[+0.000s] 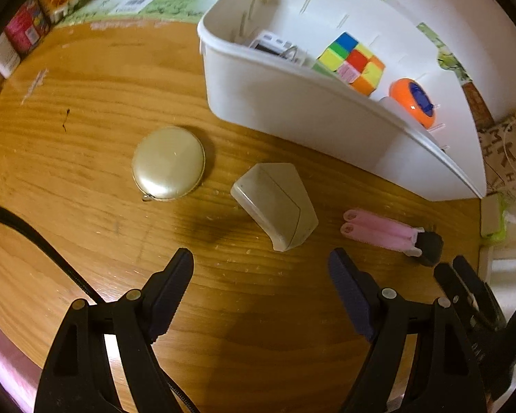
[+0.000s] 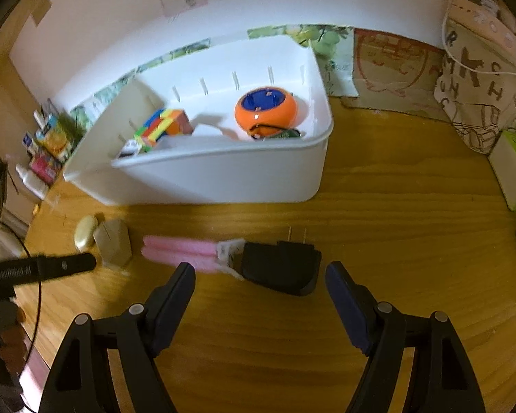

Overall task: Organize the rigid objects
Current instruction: 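Close left tool on the cream wedge block while right tool grasps the black power adapter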

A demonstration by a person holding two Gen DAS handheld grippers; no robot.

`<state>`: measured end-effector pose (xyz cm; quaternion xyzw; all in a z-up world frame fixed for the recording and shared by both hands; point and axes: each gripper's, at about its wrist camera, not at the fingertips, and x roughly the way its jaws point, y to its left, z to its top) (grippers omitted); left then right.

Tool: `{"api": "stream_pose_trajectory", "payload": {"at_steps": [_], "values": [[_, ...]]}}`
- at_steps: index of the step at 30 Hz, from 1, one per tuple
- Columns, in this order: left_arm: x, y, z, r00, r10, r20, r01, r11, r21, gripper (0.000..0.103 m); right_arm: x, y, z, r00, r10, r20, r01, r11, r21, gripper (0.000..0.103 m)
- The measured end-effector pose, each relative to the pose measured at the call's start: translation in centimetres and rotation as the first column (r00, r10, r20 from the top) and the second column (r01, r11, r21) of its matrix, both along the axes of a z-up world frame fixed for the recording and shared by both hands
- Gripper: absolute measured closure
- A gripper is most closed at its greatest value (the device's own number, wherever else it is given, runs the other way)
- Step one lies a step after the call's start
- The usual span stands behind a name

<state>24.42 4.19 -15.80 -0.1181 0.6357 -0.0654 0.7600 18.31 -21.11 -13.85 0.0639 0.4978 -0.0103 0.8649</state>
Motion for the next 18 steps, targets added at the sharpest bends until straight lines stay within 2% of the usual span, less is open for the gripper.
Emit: {"api": "stream_pose_trajectory", "payload": {"at_steps": [11,18], "values": [[0.8,-0.6,-1.2,0.995,0.089,-0.047,-0.088,0.996,0.014,0.020,0.6,-0.2,-2.5,0.993,0.102,-0.056,-0.105,0.992,-0.063,0.024],[2.4,-2.5,-1.8,0.994,0.102,-0.050,-0.099,0.994,0.055,0.020,1.0,-0.4,-3.1,0.987,0.145,-0.061,-0.150,0.986,-0.075,0.024]]}}
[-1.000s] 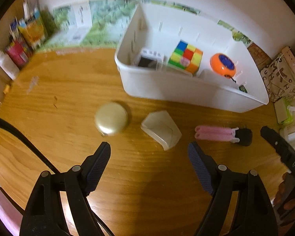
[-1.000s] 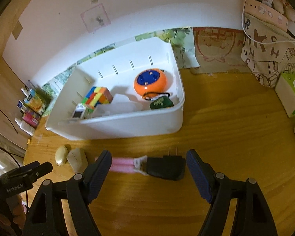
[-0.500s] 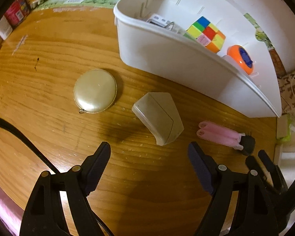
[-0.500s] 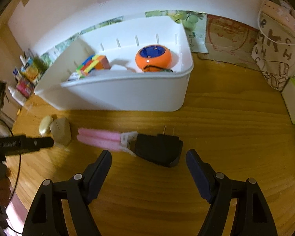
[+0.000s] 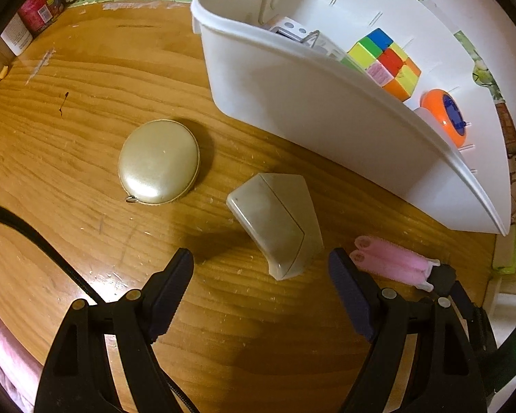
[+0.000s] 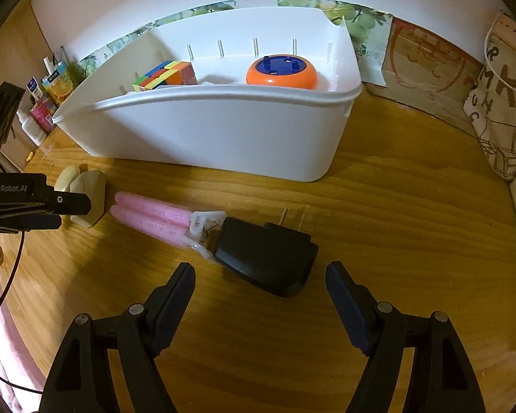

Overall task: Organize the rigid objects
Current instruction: 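Close left tool on the cream wedge block while right tool grasps the black power adapter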

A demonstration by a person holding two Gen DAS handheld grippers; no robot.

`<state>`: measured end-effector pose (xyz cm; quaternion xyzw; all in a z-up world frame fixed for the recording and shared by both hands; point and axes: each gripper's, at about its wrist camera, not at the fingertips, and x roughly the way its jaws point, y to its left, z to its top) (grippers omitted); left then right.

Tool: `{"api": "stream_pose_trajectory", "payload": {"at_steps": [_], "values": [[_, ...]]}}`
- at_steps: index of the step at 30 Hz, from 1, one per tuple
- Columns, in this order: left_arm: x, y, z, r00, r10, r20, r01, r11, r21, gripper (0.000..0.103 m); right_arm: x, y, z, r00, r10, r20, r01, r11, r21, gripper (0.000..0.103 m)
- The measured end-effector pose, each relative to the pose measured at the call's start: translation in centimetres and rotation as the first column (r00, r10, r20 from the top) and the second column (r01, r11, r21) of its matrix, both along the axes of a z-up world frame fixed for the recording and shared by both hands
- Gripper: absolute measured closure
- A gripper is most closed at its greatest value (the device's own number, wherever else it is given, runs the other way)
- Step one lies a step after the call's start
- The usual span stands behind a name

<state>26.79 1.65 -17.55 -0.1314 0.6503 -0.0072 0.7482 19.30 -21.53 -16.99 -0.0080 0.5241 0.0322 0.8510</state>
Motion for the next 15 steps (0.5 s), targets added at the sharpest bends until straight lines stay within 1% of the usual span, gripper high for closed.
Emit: {"api": "stream_pose_trajectory", "payload": {"at_steps": [7,15], "values": [[1.1,-1.2,-0.6,1.000,0.007,-0.020,-0.006,1.000,0.013,0.020,0.4,-0.1,-0.7,1.000,0.020,0.001,-0.020,1.000,0.017,0.024],[2.0,-2.5,-0.6,1.000,0.006,-0.007,-0.006,0.999,0.046,0.020,0.9,-0.2,-1.0,1.000,0.029,0.013,-0.029,1.000,0.004,0.026]]}}
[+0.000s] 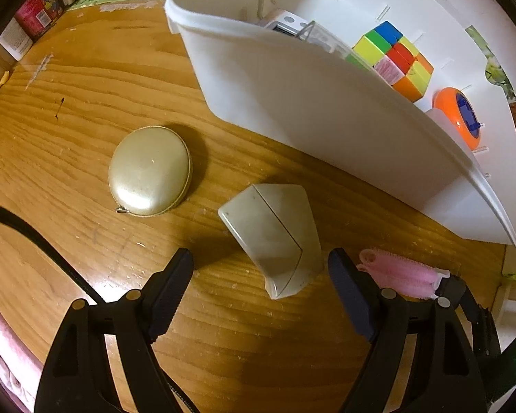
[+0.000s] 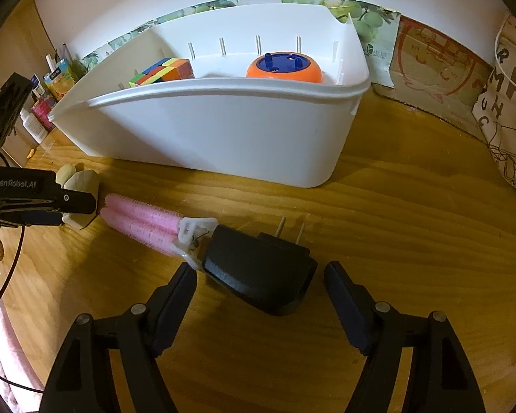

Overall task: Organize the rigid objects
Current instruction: 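Close left tool on the cream wedge block while right tool grasps the black power adapter, then lift and carry the wedge with left tool while right tool carries the adapter into the bin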

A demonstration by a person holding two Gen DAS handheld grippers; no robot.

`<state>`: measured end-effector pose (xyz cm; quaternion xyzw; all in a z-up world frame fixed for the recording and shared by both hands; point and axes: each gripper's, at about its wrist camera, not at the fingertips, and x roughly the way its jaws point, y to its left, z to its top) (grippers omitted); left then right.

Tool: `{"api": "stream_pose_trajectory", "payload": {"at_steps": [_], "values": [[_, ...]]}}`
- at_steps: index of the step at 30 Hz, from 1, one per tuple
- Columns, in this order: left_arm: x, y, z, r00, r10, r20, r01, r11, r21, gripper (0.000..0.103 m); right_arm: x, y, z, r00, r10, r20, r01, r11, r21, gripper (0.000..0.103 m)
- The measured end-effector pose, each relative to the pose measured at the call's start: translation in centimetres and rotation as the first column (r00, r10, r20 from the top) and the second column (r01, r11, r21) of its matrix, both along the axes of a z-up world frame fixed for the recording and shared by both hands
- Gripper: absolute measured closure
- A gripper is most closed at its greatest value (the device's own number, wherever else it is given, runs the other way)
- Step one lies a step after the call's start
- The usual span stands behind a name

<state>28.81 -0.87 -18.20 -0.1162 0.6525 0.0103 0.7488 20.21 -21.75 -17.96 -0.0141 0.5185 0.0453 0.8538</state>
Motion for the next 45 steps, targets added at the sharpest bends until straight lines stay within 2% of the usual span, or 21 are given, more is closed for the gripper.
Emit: {"api": "stream_pose_trajectory", "payload": {"at_steps": [8,15,21,24,25,27,28,45], "values": [[1.7,-0.8,-0.2,1.000,0.012,0.003,-0.012,0.999,0.044,0.024,0.4,0.8,-0.2,0.998,0.054,0.022,-0.053,0.997,-0.049,0.032],[2.3,-2.1,0.0,1.000,-0.006,0.003,0.005,0.995,0.103,0.038,0.5,1.4,-0.5,0.995,0.095,0.034,-0.092,0.992,-0.088,0.034],[2.3,-3.4,0.3,0.997,-0.067,0.024,0.063,0.989,0.134,0.055,0.3,1.3,-0.4,0.993,0.112,0.044,-0.107,0.990,-0.089,0.036],[2.2,-4.0,0.5,0.997,-0.065,0.030,0.061,0.989,0.134,0.056,0.0,1.2,-0.4,0.992,0.119,0.047,-0.115,0.989,-0.089,0.038],[2.2,-4.1,0.5,0.997,-0.065,0.033,0.060,0.989,0.135,0.056,0.0,1.2,-0.4,0.992,0.120,0.047,-0.115,0.989,-0.090,0.042],[1.6,-4.2,0.9,0.997,-0.067,0.036,0.062,0.989,0.135,0.056,-0.3,1.1,-0.2,0.991,0.123,0.052,-0.118,0.989,-0.090,0.057],[1.3,-4.5,1.0,0.997,-0.067,0.037,0.062,0.989,0.135,0.056,-0.4,1.0,-0.2,0.991,0.126,0.055,-0.120,0.988,-0.093,0.060],[-1.1,-3.6,-0.6,0.998,-0.046,0.037,0.041,0.991,0.129,0.057,-1.5,0.3,0.2,0.985,0.171,0.035,-0.169,0.984,-0.060,0.061]]}}
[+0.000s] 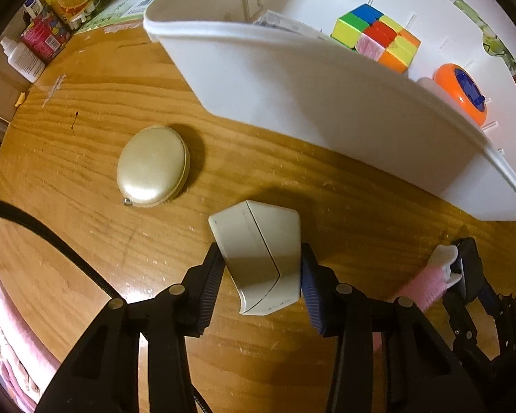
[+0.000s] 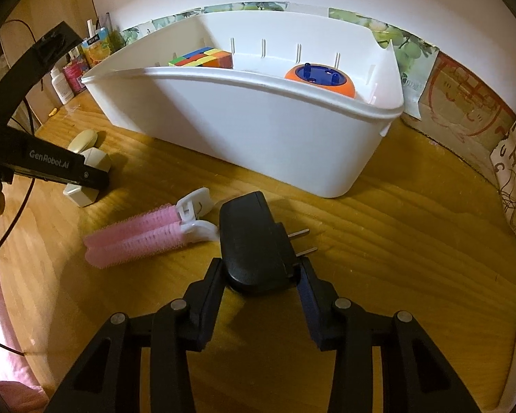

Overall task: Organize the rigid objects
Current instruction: 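Lift and carry the wedge with left tool while right tool carries the adapter into the bin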

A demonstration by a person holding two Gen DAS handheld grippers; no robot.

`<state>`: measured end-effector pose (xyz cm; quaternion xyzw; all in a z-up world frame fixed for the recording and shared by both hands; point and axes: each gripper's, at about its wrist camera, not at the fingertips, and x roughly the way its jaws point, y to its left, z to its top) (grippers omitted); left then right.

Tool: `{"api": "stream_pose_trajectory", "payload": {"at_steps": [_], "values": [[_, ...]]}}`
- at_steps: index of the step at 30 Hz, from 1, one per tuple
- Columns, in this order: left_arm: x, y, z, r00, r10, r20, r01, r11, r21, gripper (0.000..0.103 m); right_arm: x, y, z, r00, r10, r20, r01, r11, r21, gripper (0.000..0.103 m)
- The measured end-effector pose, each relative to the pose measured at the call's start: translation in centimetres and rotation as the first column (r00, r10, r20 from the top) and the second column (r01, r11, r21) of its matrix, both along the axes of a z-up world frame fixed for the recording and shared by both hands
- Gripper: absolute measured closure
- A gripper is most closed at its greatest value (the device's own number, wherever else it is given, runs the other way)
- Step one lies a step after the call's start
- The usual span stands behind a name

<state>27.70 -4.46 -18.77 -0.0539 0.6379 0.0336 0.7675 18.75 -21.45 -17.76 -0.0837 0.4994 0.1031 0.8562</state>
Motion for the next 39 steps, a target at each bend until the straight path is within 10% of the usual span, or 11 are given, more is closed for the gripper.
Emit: {"api": "stream_pose_trajectory", "payload": {"at_steps": [20,39], "values": [[-4.3,3.6,-1.2,0.997,-0.043,-0.071,0.041,0.999,-0.028,0.057,-3.9,1.6,2.1,0.997,0.059,-0.054,-0.058,0.998,0.036,0.061],[-5.5,12.0,5.4,0.971,-0.235,0.049,0.231,0.970,0.071,0.057,-4.1,10.1,7.1,0.986,0.162,0.036,-0.163,0.986,0.040,0.061]]}}
